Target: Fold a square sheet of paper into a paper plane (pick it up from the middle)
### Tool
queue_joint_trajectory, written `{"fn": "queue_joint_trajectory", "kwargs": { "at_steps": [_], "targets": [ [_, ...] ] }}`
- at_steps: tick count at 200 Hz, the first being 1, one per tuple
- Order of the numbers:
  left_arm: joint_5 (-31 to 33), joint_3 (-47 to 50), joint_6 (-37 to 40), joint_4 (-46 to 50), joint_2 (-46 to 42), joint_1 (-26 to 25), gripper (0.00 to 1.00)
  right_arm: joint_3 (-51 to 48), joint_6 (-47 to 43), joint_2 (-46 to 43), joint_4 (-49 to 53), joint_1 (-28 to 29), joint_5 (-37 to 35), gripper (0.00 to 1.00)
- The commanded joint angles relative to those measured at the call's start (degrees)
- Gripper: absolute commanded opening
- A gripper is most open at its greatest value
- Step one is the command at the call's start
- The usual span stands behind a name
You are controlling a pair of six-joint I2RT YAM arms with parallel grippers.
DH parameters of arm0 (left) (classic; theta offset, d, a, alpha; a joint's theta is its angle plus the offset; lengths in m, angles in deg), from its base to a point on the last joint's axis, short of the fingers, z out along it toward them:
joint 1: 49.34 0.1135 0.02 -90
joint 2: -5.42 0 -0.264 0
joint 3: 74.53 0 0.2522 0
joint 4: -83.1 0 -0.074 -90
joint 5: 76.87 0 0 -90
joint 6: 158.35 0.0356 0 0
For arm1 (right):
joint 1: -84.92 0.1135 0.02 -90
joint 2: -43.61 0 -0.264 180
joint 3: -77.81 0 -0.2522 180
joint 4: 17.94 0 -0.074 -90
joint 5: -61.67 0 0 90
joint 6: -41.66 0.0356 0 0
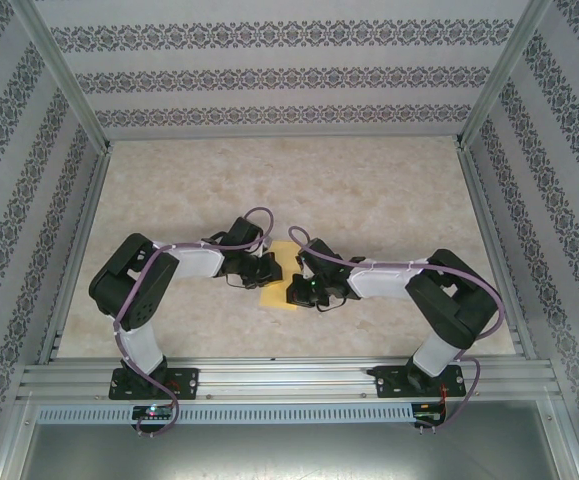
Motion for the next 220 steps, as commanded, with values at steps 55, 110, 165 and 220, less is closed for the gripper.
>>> {"fn": "queue_joint_trajectory", "kwargs": {
  "at_steps": [55,110,165,220],
  "targets": [
    [3.8,1.8,-0.5,0.7,1.5,0.5,0.09,4.0,-0.4,-0.4,-0.3,0.2,4.0,0.0],
    [3.3,2.1,-0.8,0.1,1.4,0.5,0.09,6.6,-0.3,6.4,-2.6,-1.8,4.9,0.0],
    [5.2,2.7,-1.5,0.6,1.3,0.5,0.08,-2.8,1.5,6.8,-6.6,-2.3,8.7,0.0],
    [5.0,3.5,-3.0,-0.9,2.4,0.5,0.07,-9.8,2.8,-0.6,-6.6,-1.7,9.6,0.01]
  ]
}}
